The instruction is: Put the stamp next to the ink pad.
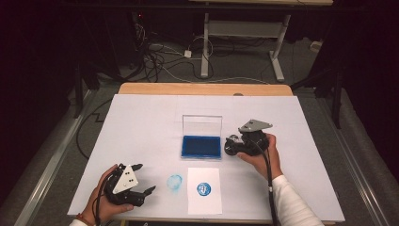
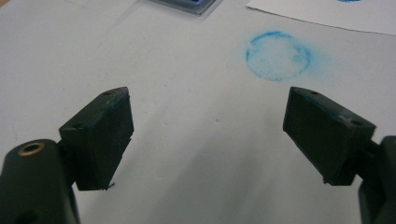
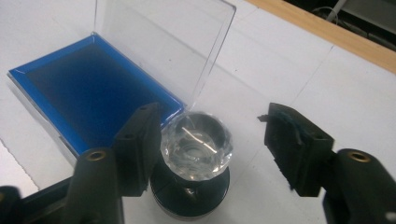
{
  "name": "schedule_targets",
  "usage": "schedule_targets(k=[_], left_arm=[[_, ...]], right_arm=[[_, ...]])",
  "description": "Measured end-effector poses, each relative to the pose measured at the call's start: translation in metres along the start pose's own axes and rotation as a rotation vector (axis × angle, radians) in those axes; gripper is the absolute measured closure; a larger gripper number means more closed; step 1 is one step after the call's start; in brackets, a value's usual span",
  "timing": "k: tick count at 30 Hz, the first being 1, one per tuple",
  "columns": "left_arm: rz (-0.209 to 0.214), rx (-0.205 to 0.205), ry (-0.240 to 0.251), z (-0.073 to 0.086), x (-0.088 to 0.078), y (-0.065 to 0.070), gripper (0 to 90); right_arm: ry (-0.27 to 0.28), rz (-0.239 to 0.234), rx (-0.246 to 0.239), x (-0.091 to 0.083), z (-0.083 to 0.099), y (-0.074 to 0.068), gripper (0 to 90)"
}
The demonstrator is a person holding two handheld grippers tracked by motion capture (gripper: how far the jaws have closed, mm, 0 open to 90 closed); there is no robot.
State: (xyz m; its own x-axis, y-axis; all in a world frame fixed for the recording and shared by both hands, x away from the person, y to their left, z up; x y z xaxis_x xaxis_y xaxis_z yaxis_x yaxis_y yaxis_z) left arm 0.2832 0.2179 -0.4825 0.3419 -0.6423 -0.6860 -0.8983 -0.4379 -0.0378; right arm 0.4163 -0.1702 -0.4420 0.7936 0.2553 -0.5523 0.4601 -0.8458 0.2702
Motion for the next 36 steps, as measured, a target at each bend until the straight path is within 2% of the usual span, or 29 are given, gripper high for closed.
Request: schedule_targets(k=[6,12,13,19,25,36], left_arm=[[0.005,-0.004,-0.003,0.0,0.0,0.0,15.5],[0.004,-0.006,-0.003,0.0,0.0,0.0,15.5],[0.003,-0.005,-0.005,0.0,0.0,0.0,15.5],[0.003,-0.005,-0.006,0.0,0.001,0.0,15.5],[-0.001,-0.004,-0.007,0.0,0.0,0.0,15.5],[-0.013,-0.005,-0.012,0.0,0.0,-0.001,15.5]], right_arm=[[0.053,0.019,0.008,-0.007,-0.003,0.002,26.1],[0.124,0.019,0.028,-0.016,-0.009,0.002,22.7],[0.128,0.022,0.033,-0.016,-0.009,0.002,20.1],[0.127,0.032,0.025,-0.02,-0.011,0.002,17.9],[0.149,0.049,0.005,-0.029,-0.016,0.002,19.6],[0.175,0.049,-0.004,-0.043,-0.021,0.002,18.8]])
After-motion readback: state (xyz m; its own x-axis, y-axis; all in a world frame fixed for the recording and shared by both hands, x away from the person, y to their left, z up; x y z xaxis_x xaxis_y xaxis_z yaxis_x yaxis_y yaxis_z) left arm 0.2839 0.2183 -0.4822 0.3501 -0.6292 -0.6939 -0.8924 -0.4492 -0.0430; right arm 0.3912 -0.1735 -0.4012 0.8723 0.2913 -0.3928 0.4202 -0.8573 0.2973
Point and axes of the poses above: each handheld gripper's, and its own axes: x roughly forward along the jaws, z roughly out of its underside, y roughly to its right, the point moved 2 cm from there along x, roughly forward along the jaws, and after that the axes turned 14 degrees about z, right-handed, at the moved point
